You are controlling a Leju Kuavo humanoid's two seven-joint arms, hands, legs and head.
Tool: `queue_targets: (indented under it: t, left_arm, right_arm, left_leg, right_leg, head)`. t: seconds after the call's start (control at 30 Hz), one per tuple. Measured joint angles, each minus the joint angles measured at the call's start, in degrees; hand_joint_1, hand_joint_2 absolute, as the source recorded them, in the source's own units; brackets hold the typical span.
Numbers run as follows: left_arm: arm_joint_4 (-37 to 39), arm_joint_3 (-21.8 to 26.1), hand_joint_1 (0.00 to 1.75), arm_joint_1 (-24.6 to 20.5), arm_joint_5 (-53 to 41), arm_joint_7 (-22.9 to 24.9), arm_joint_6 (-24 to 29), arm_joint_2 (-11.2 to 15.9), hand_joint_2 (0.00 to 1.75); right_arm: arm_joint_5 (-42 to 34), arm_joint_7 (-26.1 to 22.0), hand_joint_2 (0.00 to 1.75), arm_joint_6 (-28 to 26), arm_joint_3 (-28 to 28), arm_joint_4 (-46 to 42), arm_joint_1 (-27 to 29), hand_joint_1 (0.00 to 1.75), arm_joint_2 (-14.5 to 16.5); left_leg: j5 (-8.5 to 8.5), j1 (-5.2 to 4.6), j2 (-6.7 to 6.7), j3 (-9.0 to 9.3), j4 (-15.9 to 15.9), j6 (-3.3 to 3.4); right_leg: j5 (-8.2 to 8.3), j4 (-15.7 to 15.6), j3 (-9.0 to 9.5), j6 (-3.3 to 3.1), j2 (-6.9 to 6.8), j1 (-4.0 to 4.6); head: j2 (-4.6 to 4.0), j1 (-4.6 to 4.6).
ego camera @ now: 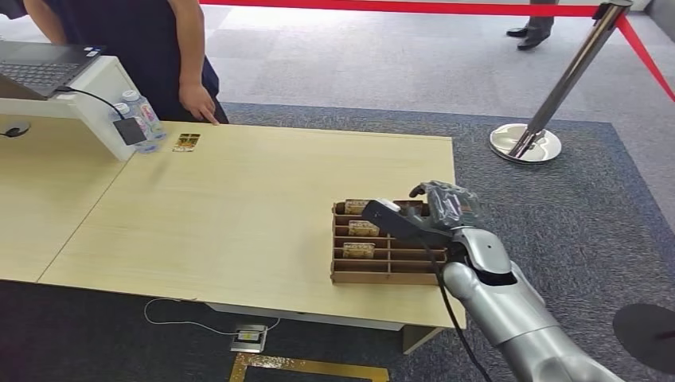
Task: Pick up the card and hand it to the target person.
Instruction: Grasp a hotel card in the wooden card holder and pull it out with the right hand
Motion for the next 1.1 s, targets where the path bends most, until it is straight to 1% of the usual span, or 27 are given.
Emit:
queue_targets:
  t: [0.37,0.6,0.77,0.87,1.0,1.03,1.1]
  left_arm:
    - [0.00,-0.02,0.00,0.00,-0.07,0.10,0.00,0.00,0.00]
    - [0.00,-0.02,0.00,0.00,-0.07,0.15,0.01,0.00,0.00]
    - [0.00,-0.03,0.00,0.00,-0.09,0.10,0.01,0.00,0.00]
    - [0.00,-0.04,0.00,0.00,-0.09,0.07,0.01,0.00,0.00]
    - [0.00,-0.04,0.00,0.00,-0.09,0.09,-0.01,0.00,0.00]
    - [0.00,-0.04,0.00,0.00,-0.09,0.09,-0.01,0.00,0.00]
    - [0.00,-0.04,0.00,0.00,-0.09,0.09,-0.01,0.00,0.00]
  right_arm:
    - [0.17,0.00,1.75,-0.04,-0.03,1.70,-0.70,0.90,0.82]
    - [0.26,-0.15,1.75,-0.36,-0.04,2.52,-0.87,1.04,0.95]
    - [0.35,-0.28,1.75,-0.83,-0.09,2.59,-0.86,1.05,0.93]
    - [0.36,-0.28,1.75,-0.90,-0.13,2.61,-0.86,1.24,0.92]
    - [0.48,-0.28,1.75,-0.87,-0.18,2.61,-0.97,1.69,0.93]
    - [0.56,-0.29,1.75,-0.86,-0.19,2.61,-1.01,1.75,0.94]
    - [0.66,-0.33,1.75,-0.86,-0.19,2.63,-1.05,1.75,0.95]
  left_leg:
    - [0.00,0.00,0.00,-0.01,0.00,0.00]
    - [0.00,0.00,0.00,-0.02,0.00,0.00]
    - [0.00,0.00,0.00,-0.02,0.00,0.00]
    - [0.00,0.00,0.00,-0.02,0.00,0.00]
    - [0.00,0.00,0.00,-0.01,0.00,0.00]
    - [0.00,0.00,0.00,-0.01,0.00,0.00]
    - [0.00,0.00,0.00,-0.01,0.00,0.00]
  right_leg:
    - [0.00,0.00,-0.01,0.00,0.00,0.00]
    - [0.00,0.00,-0.02,0.00,0.00,0.00]
    - [0.00,0.00,-0.03,0.00,0.00,0.00]
    - [0.00,0.00,-0.03,0.00,0.00,0.00]
    - [0.00,0.00,-0.02,0.00,0.00,0.00]
    - [0.00,0.00,-0.02,0.00,0.00,0.00]
    - [0.00,0.00,-0.02,0.00,0.00,0.00]
  head:
    - [0.00,-0.01]
    - [0.00,-0.01]
    - [0.00,-0.01]
    - [0.00,-0.01]
    - [0.00,-0.01]
    - [0.00,-0.01]
    - [0.00,-0.01]
